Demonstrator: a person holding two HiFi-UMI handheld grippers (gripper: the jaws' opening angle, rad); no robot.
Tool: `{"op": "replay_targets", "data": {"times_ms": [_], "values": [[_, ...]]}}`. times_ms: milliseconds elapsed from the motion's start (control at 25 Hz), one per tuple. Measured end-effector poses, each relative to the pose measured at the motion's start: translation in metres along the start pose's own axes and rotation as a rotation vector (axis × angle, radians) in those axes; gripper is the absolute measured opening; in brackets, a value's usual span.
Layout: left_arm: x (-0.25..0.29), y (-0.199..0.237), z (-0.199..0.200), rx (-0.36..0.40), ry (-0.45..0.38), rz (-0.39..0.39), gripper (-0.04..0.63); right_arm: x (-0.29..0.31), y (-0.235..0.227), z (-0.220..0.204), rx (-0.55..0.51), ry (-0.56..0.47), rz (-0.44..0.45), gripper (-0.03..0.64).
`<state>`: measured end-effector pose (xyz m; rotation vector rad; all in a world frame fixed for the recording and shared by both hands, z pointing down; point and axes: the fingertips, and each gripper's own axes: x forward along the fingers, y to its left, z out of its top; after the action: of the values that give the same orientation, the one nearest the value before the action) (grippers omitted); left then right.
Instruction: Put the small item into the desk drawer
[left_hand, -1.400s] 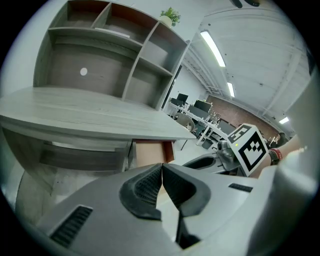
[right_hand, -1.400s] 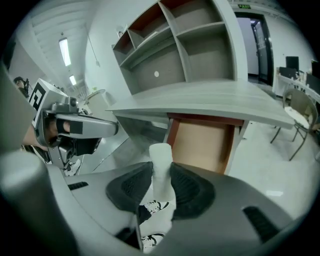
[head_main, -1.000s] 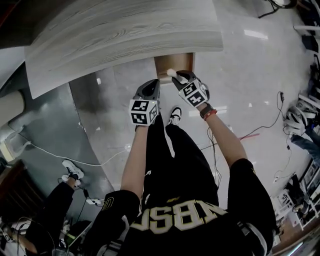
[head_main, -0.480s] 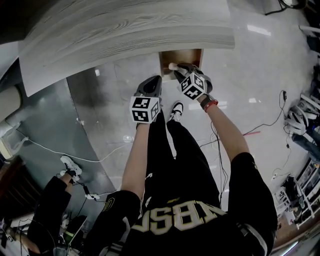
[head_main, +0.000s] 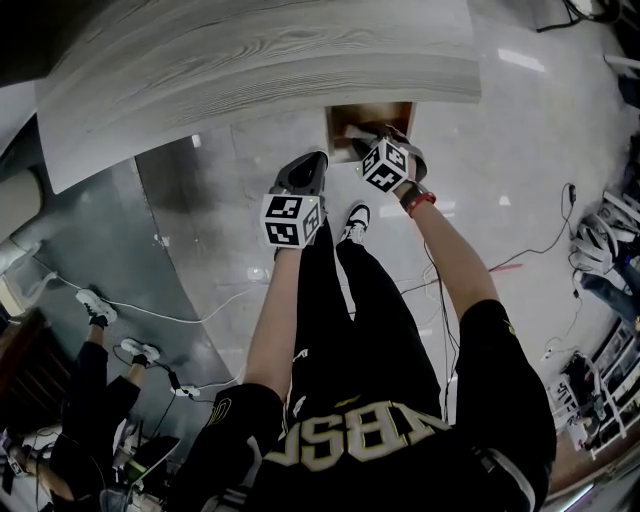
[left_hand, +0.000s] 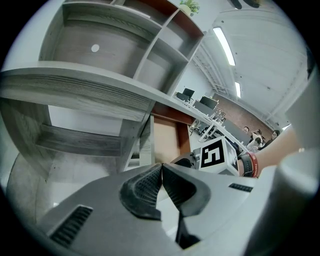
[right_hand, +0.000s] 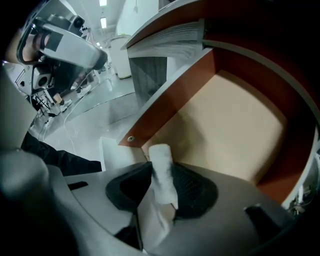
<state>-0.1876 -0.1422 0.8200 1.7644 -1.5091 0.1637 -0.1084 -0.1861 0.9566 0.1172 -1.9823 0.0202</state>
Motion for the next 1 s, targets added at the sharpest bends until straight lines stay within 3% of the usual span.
{"op": "replay_targets", "data": {"times_ms": [360, 760, 1000], "values": [[-0.011, -0.012, 0.027, 0.025, -0.026, 0.010, 0.017, -0.052, -0.013, 0.019, 0.108, -0.081, -0.045, 0.137], [-0.055, -0.058, 0.078, 0.110, -0.077, 0.023, 0.017, -0.172, -0.028, 0.032, 0.411, -0.255, -0.164, 0.138], [-0.087, -0.103, 0.123, 0.182, -0.155, 0.008, 0.017, -0.260, -0.035, 0.032, 0.535, -0.369, -0.251, 0.133]]}}
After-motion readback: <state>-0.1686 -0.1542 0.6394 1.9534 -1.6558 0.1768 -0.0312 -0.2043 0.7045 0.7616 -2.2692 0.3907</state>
